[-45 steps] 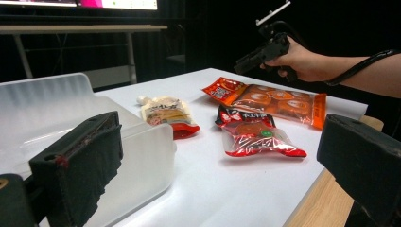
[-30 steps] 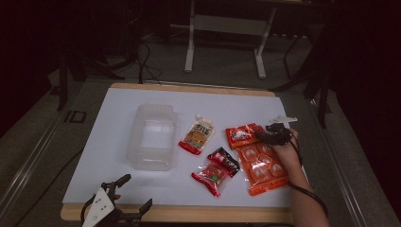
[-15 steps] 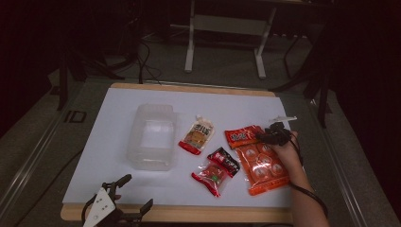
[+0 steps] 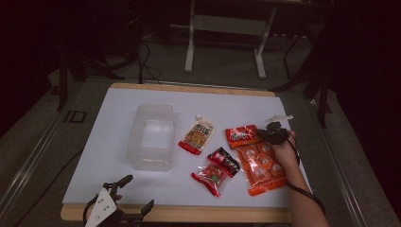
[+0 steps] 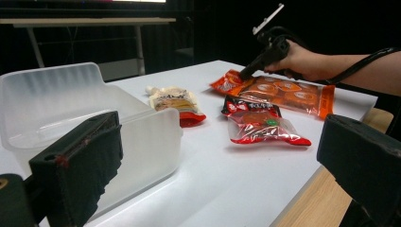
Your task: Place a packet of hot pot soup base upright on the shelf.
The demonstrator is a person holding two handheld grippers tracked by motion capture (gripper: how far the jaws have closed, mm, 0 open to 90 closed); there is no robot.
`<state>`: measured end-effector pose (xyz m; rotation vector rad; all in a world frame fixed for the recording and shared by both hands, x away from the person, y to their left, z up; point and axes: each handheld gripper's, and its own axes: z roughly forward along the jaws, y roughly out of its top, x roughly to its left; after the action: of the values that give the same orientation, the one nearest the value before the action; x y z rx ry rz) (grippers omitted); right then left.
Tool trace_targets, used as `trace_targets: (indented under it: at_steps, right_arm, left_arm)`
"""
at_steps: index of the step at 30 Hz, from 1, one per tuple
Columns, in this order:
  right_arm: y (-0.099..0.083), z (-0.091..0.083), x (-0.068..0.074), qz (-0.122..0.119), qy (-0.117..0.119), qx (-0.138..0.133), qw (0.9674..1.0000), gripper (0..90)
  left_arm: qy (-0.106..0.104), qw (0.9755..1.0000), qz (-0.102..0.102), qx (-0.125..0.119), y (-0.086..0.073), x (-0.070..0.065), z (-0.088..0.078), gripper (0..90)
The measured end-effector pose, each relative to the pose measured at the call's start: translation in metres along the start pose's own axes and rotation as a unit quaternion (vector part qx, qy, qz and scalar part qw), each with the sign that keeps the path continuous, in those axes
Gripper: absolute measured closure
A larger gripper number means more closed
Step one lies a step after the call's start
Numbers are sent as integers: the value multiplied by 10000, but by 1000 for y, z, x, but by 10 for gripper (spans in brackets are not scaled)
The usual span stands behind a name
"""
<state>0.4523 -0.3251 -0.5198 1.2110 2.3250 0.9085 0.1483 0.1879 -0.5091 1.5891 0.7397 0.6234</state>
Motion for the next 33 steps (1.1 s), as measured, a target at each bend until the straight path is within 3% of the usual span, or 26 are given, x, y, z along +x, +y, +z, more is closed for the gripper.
trace_targets:
  at_steps: [8,20,33]
  right_arm:
    - [4,-16,2,-46,-128,-130,9998,890]
    - [5,-50,-1,59,-102,-603,9981,890]
    - [7,-89,8,-40,-155,-1119,9936,891]
  left_arm:
    - [2,10000,35,16,0,-1,1,16]
    - [-26,10000,34,51,0,-2,5,16]
    - [-110,9998,156,-29,1,-11,13,16]
